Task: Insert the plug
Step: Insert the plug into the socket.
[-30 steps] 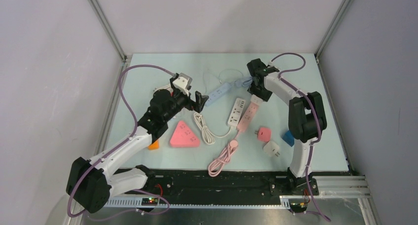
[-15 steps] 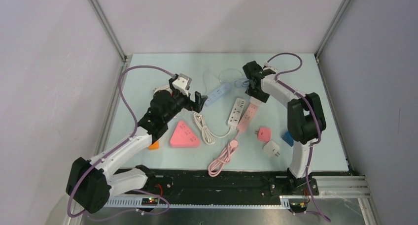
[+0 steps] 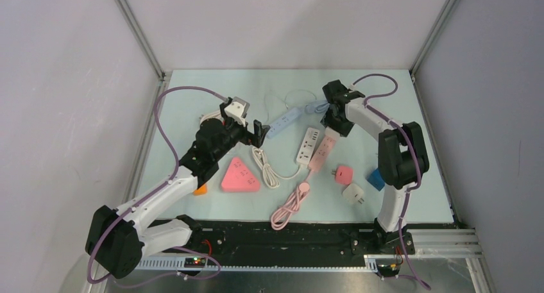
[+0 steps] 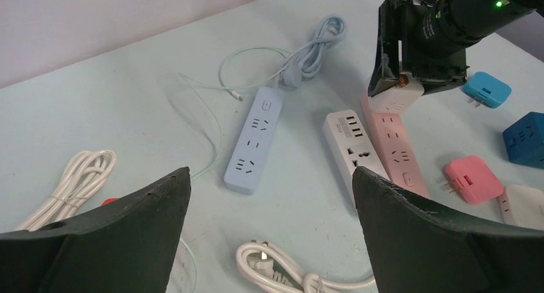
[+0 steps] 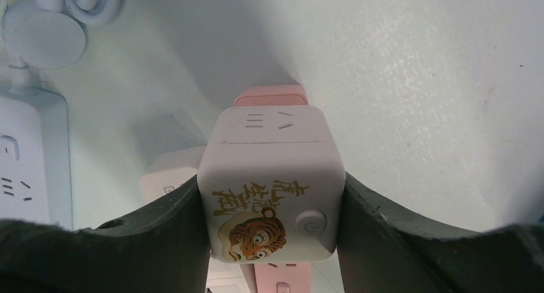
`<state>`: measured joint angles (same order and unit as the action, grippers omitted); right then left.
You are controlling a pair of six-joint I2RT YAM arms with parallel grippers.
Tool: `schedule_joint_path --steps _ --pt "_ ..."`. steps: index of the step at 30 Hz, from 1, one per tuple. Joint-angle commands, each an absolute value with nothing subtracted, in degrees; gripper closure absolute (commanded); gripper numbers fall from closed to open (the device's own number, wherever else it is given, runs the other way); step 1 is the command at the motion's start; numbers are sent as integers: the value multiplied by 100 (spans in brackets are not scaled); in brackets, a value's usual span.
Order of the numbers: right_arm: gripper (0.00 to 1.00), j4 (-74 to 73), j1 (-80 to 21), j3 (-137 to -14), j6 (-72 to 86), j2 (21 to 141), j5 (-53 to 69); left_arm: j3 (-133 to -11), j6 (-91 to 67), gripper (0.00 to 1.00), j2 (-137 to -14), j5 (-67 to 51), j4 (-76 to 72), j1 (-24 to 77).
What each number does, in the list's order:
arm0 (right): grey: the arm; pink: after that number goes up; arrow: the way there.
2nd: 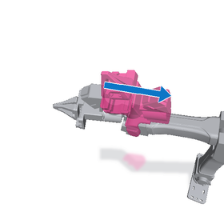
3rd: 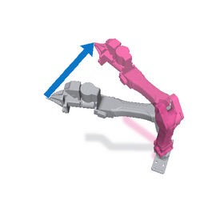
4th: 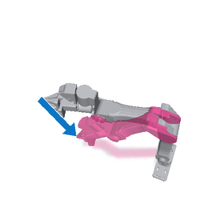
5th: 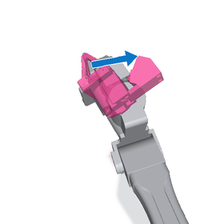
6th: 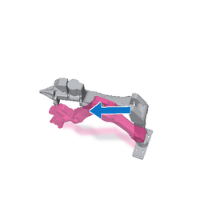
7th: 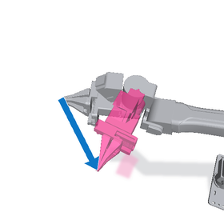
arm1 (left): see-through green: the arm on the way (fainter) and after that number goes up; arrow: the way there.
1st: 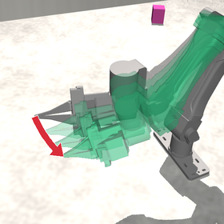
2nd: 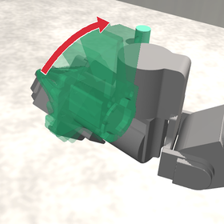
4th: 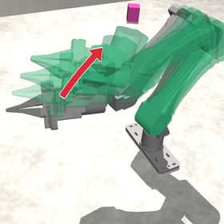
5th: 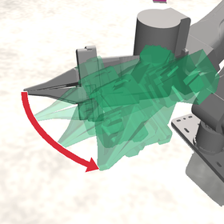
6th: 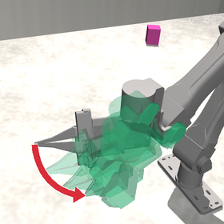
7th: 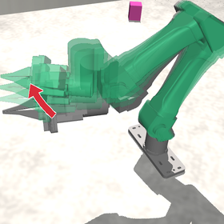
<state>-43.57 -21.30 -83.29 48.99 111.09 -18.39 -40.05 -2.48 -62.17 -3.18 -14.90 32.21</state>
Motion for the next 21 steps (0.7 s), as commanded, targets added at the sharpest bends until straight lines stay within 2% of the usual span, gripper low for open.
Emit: schedule_joint_path --steps 1,3,9,11,18,19,21 --pt "100 -5617 -2096 -7878 5195 12007 -745 -3994 -136 0 -6092 -281 -1644 3256" --pt "98 -5711 -2079 -8020 5112 12074 -750 -4010 -140 0 -6105 -290 -1645 3258" --pt "53 -5919 -2251 -8331 4855 12089 -1021 -3996 -127 0 -6071 -259 -1646 3264" --pt "44 -5923 -2273 -8440 4789 12011 -1061 -3992 -116 0 -6065 -243 -1645 3265" --pt "21 -6117 -2222 -8989 4583 11828 -1139 -3996 -78 0 -6026 -243 -1651 3262" --pt "8 -6134 -2214 -9025 4568 11790 -1128 -3987 -74 0 -6015 -236 -1647 3266" --pt "2 -6155 -2202 -9101 4511 11715 -1134 -3968 -64 0 -5986 -218 -1648 3268"
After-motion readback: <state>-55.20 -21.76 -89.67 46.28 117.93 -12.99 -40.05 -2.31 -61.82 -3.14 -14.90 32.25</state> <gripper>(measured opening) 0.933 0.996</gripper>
